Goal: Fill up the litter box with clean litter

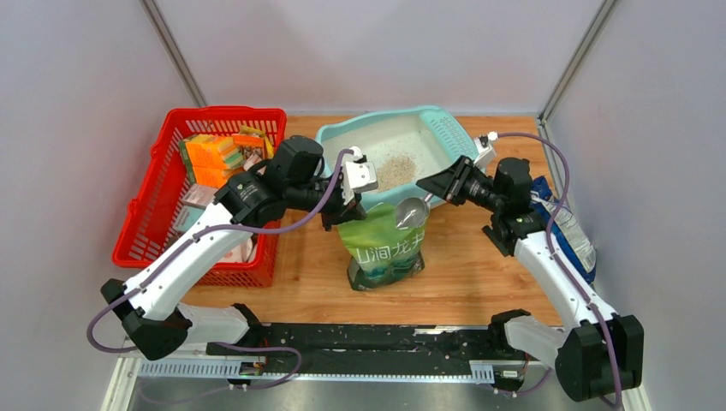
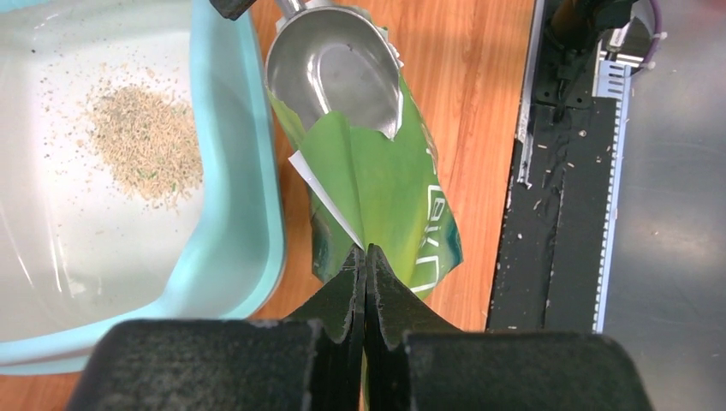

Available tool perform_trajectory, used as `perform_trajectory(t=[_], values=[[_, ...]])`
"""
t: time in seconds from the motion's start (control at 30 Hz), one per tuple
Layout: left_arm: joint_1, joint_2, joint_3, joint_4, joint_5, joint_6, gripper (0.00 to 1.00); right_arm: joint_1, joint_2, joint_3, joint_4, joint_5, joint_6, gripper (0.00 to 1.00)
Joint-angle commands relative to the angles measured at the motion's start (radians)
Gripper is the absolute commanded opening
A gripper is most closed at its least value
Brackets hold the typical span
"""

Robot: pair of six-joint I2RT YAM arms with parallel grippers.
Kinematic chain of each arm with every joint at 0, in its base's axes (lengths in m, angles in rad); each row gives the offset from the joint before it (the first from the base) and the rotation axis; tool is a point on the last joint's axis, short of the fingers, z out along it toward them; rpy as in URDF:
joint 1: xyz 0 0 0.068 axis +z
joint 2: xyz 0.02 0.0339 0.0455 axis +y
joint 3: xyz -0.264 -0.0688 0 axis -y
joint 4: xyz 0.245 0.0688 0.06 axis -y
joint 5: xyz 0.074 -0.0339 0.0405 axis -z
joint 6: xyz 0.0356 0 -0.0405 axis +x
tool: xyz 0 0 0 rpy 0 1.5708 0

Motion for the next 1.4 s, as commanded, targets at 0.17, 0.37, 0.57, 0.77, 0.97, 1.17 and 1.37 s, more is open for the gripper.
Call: perform_trajectory(t=[0.17,0.37,0.57,0.77,0.97,1.17,1.37], values=[[0.003,-0.046,0.083,-0.033,-0.001,0.043,0.0,-0.103,-0.01,0.057,0.2,-0.074,0.169,0.0],[0.004,-0.051,0.069,-0.033,-0.016,0.046,0.0,-0.165,-0.044,0.056,0.212,-0.168,0.17,0.0],[0.004,-0.057,0.069,-0.047,-0.036,0.06,0.0,-0.2,-0.056,0.068,0.28,-0.229,0.175,0.0],[0.004,-0.065,0.069,-0.011,-0.032,0.039,0.0,-0.162,-0.118,0.123,0.219,-0.269,-0.009,0.0],[0.003,-0.042,0.103,0.029,0.019,-0.003,0.0,-0.057,-0.191,0.158,-0.025,-0.171,-0.316,0.0],[0.003,-0.02,0.148,0.088,0.062,-0.026,0.25,-0.057,-0.165,0.278,-0.148,-0.174,-0.389,0.0],[0.004,0.023,0.177,0.118,0.091,-0.053,0.24,-0.06,-0.165,0.183,-0.169,-0.132,-0.356,0.0]])
